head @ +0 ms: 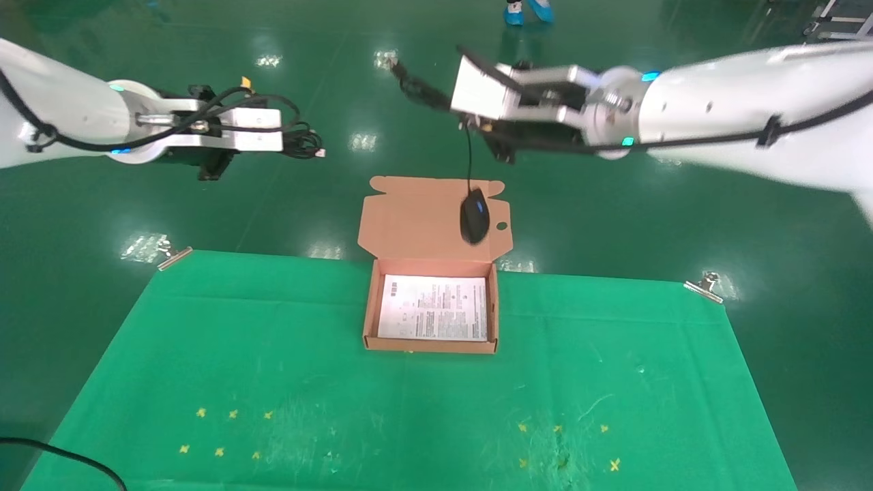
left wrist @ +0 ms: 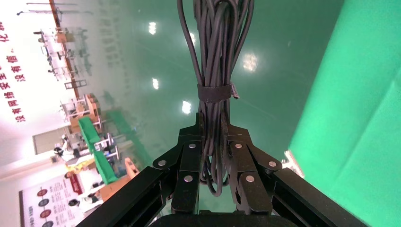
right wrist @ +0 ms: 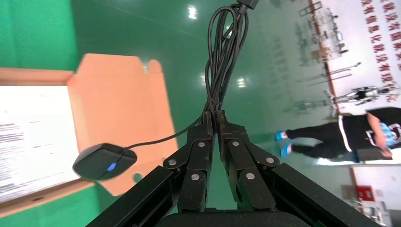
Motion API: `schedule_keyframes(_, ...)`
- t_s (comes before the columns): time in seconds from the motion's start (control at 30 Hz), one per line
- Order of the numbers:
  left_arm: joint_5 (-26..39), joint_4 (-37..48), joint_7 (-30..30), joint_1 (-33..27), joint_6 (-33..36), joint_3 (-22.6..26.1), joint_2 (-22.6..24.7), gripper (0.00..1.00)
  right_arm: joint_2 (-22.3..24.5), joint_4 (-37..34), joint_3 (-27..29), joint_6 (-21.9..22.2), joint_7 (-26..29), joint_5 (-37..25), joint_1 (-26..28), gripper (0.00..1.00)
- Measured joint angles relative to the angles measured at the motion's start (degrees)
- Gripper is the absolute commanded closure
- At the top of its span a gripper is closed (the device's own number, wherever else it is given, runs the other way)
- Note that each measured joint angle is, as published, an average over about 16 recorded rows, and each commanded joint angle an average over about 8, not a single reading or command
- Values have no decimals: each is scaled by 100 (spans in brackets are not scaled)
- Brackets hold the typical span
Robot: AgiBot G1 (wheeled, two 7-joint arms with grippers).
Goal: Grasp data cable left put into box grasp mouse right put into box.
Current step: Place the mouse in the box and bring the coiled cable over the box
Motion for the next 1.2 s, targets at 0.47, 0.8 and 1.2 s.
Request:
schedule_keyframes(0.47,397,-741,-502,159,876,162,-403,100,-284,33,-212,-60,111,-42,-414,100)
schedule_keyframes(0.8,530,-949,-685,178,1159,199,-503,100,-755,-383,-333,60,-64,35,-529,100)
schedule_keyframes(1.2,543,-998,-714,187,1185,200,-518,100,-1082,-922,-459,213,-251,379,-621,100)
